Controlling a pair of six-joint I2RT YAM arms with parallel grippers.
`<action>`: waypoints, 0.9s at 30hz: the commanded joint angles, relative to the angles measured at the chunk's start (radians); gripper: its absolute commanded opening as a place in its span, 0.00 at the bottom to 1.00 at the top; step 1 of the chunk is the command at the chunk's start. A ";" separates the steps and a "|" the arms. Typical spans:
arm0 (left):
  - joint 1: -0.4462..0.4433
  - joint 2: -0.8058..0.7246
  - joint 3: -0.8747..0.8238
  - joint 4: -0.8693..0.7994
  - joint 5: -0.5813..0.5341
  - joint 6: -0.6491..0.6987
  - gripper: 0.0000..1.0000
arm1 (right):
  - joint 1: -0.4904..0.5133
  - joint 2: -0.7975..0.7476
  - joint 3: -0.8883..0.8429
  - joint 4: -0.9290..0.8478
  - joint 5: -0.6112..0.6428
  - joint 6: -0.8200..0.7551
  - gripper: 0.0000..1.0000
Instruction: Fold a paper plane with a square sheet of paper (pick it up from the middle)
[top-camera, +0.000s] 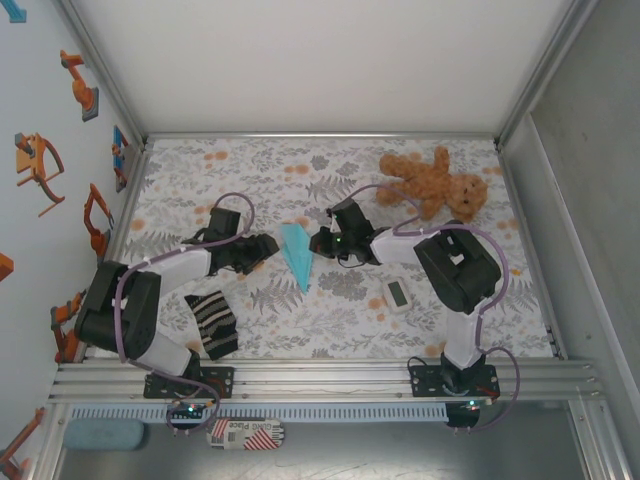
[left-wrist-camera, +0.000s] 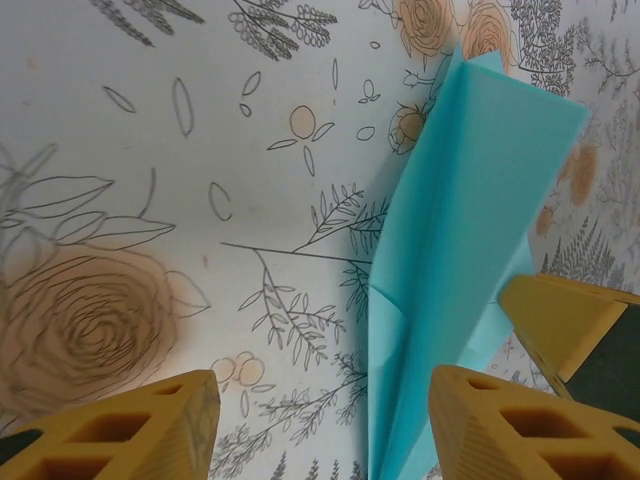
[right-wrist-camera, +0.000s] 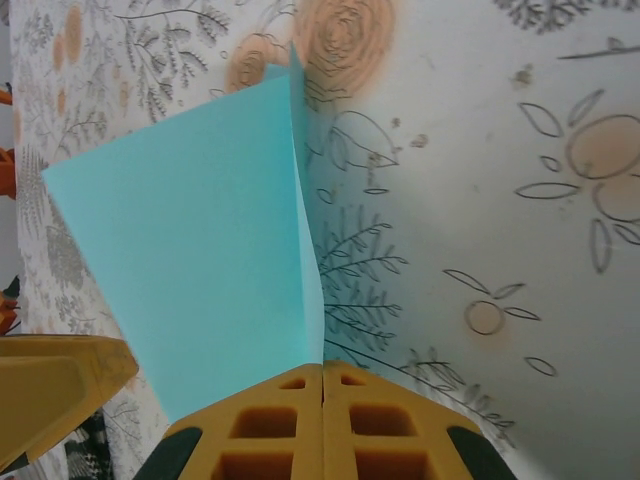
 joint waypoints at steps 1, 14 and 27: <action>-0.010 0.034 0.029 0.077 0.055 -0.030 0.54 | -0.011 -0.015 -0.016 0.041 -0.003 0.008 0.02; -0.018 0.146 0.063 0.169 0.151 -0.051 0.40 | -0.018 0.002 -0.014 0.037 -0.013 0.015 0.04; -0.019 0.250 0.120 0.203 0.215 -0.031 0.26 | -0.021 0.005 -0.013 0.039 -0.016 0.016 0.03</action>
